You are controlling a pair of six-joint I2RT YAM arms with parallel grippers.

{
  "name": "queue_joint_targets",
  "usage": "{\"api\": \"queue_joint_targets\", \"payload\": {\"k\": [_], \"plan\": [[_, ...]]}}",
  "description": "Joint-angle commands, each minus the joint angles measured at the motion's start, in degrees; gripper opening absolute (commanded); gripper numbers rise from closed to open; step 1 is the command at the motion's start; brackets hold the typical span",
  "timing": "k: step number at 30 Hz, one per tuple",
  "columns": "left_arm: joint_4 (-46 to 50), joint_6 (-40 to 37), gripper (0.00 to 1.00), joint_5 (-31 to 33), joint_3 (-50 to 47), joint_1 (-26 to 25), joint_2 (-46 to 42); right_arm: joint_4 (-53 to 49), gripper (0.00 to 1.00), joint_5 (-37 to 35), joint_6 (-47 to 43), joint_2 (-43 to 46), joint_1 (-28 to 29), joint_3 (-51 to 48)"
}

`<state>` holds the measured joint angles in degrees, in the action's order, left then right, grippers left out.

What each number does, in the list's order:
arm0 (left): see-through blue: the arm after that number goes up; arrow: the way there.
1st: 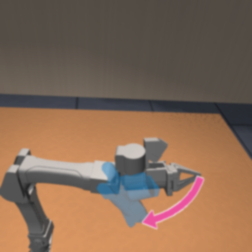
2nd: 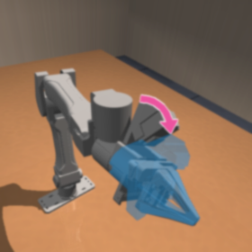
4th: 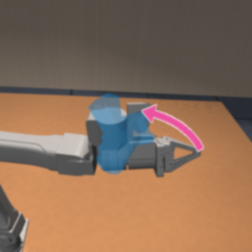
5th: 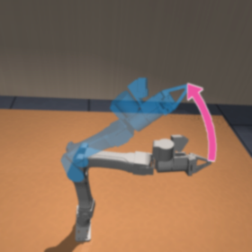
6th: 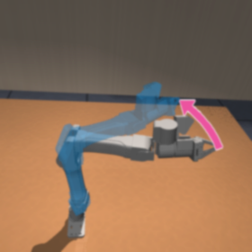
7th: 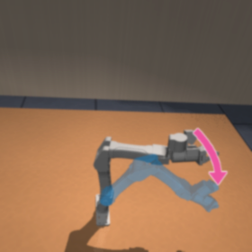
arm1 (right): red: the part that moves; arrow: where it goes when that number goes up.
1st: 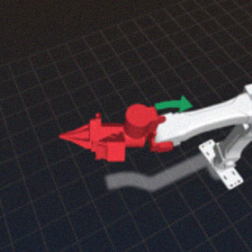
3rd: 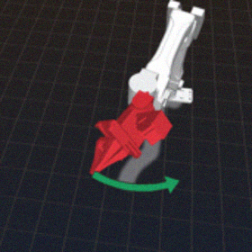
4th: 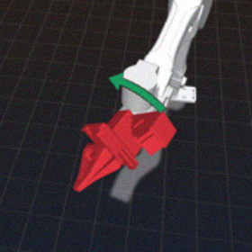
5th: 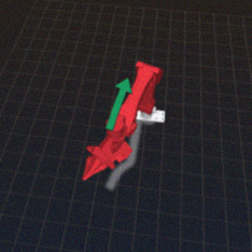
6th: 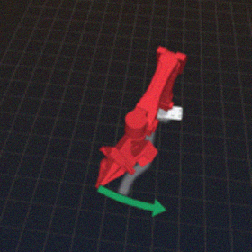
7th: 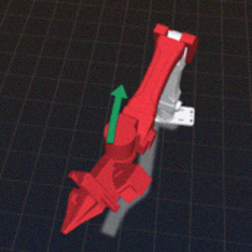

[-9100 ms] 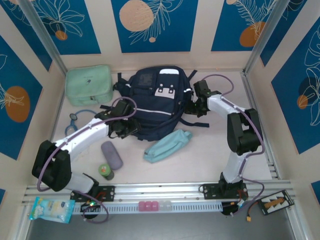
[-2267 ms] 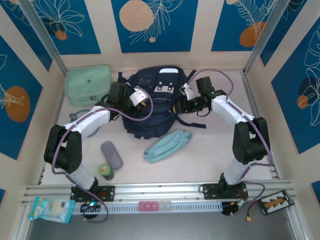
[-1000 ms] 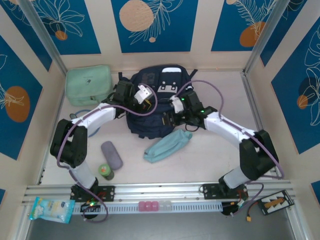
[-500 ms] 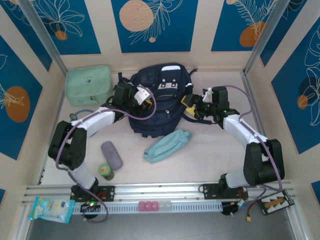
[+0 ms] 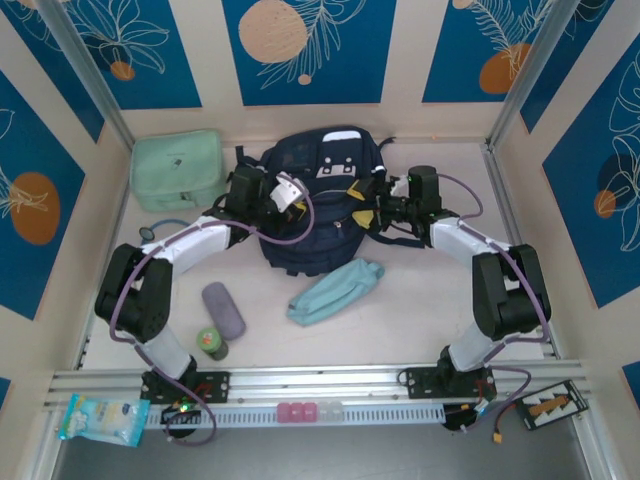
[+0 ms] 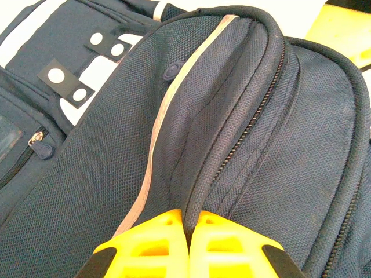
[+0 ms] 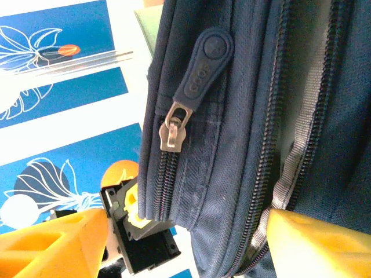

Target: Pack books, pencil case, and school supplies into a backpack

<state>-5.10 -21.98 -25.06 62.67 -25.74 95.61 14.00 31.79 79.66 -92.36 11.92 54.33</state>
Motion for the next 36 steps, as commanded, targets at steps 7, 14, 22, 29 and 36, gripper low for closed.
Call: {"api": "queue_joint_targets", "payload": {"k": [7,14,22,29,36], "plan": [[-1.49,-1.90,0.05,-3.51,0.42,-0.89,-3.07,0.06,0.73,2.53,3.41,-4.22,0.78,3.11],[-0.84,-4.07,0.07,-3.17,0.09,-1.17,-3.24,-6.18,0.71,2.85,2.26,-8.13,3.59,9.58],[-1.54,0.88,0.51,3.44,-1.14,-1.41,-5.29,-7.03,0.34,2.57,2.09,-9.71,5.34,12.34],[9.59,27.78,0.78,21.40,1.36,-1.27,-11.94,-6.36,0.15,1.69,0.72,-9.69,6.31,13.34],[22.73,45.76,0.86,18.41,4.03,-4.16,-13.83,-5.78,0.14,0.81,0.44,-9.99,7.37,13.31]]}}
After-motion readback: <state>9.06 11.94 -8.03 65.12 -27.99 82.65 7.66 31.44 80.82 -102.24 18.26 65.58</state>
